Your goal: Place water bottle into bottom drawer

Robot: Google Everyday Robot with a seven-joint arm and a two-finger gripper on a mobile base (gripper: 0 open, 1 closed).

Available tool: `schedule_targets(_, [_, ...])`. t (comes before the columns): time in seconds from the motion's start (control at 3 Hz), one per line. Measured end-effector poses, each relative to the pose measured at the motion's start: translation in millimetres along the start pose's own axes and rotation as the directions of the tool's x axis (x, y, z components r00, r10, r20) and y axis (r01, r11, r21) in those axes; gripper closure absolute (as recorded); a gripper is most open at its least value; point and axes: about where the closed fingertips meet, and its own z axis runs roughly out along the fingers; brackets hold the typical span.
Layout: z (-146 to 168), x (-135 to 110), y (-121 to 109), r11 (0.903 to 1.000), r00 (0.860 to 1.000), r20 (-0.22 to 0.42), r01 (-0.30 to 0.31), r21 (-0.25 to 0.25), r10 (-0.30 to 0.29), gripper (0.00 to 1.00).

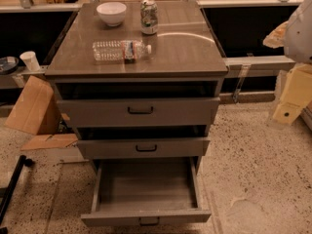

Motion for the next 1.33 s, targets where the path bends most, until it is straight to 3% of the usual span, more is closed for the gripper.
schedule_targets(0.33, [1,-2,-4,1.0,1.0,0.01,0.004,0.005,-0.004,0.0])
schedule_targets(0.67, [13,-20,-34,0.9984,0.996,0.082,0.037,0.043,-0.04,0.0])
schedule_targets(1.0, [34,-56,-75,0.9946,0.974,0.207,0.077,0.07,-0.09,0.0])
schedule_targets(1.33, [61,-102,-113,0.992,0.929,0.348,0.106,0.069,-0.124,0.0])
